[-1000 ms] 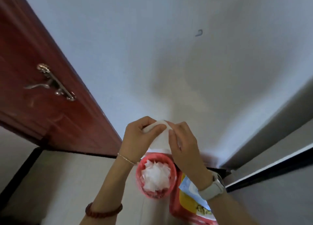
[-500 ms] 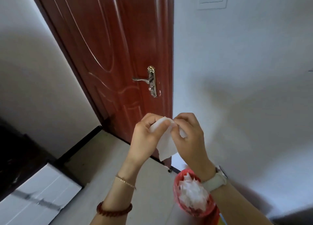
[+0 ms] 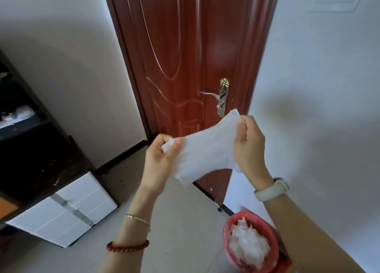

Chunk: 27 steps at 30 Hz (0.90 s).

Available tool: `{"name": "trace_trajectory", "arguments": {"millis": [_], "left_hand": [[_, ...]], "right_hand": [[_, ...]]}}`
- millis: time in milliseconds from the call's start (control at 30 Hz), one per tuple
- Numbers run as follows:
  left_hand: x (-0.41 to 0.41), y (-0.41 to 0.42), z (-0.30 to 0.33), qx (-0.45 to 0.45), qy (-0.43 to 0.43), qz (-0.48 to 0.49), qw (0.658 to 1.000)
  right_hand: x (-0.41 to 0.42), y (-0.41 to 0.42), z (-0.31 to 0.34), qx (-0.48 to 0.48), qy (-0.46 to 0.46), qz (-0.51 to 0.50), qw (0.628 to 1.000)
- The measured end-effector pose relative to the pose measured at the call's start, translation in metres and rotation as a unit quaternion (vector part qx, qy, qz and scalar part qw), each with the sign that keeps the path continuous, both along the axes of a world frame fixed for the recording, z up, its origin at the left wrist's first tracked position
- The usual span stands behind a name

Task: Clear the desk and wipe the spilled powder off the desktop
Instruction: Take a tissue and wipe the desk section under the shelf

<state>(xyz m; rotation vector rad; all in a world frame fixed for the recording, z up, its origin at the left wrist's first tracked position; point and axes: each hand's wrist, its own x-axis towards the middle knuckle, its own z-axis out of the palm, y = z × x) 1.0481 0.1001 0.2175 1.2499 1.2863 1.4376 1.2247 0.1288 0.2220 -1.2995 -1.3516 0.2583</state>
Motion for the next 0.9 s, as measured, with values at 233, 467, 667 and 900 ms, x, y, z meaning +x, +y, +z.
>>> {"name": "trace_trajectory", "arguments": {"millis": [233,467,667,900], "left_hand": [[-0.032,0.019,-0.016,-0.043,0.079,0.073,0.993],[-0.088,-0.008,-0.106,-0.218,0.194,0.155,0.944],[-0.097,-0.051,-0.124,-0.218,0.023,-0.160,0.962],[-0.120,-0.063,-0.111,-0.219,-0.062,-0.127,0.965]], "right_hand": [[0.010,0.008,-0.017,-0.044,-0.068,-0.004,0.997],[-0.037,0.007,-0.091,-0.300,-0.257,0.091,0.914],[-0.108,-0.004,-0.077,-0.339,-0.294,0.404,0.797],[-0.146,0.025,-0.070,-0.318,-0.082,0.301,0.895]]}}
